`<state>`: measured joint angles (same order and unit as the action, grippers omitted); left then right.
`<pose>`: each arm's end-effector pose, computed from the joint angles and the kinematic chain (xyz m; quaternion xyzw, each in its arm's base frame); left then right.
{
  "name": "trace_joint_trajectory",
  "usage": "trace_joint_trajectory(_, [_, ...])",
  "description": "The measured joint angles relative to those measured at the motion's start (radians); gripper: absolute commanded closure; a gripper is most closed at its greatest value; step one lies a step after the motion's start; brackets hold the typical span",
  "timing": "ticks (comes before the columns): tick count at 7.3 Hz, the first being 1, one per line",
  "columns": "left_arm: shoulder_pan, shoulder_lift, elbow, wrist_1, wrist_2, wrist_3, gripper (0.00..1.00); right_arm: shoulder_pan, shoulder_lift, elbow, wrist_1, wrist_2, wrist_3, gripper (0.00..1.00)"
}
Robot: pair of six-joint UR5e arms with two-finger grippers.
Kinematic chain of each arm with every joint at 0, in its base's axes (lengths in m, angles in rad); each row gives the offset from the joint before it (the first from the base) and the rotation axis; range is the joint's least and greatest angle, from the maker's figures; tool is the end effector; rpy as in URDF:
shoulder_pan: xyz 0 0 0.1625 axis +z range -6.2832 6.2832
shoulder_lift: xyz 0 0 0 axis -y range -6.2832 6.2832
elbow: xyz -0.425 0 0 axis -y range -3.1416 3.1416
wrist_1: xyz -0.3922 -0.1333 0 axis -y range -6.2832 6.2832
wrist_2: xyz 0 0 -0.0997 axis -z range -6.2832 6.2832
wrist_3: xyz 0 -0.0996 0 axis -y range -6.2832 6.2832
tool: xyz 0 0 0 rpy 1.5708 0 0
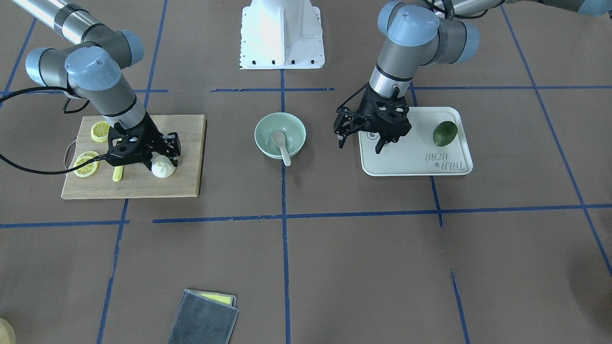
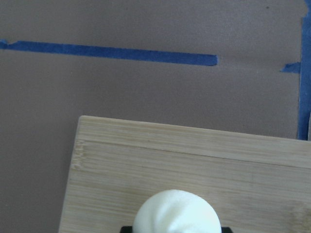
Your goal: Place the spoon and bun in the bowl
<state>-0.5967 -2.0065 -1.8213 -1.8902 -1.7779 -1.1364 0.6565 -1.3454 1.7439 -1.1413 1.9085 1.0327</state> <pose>0.4482 -0.4409 0.2673 0.1575 0.4617 -0.0210 0.8727 -0.4086 -0.4415 0.4147 0.0958 -0.4144 -0.0141 0.9049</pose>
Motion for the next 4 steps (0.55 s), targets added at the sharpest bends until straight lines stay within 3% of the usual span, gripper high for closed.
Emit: trace_joint_trajectory(4, [0.0,0.006,-0.003,-0.001,0.0,0.004,0.0,0.002,0.086,0.004,-0.06,-0.001,0.003,0.6])
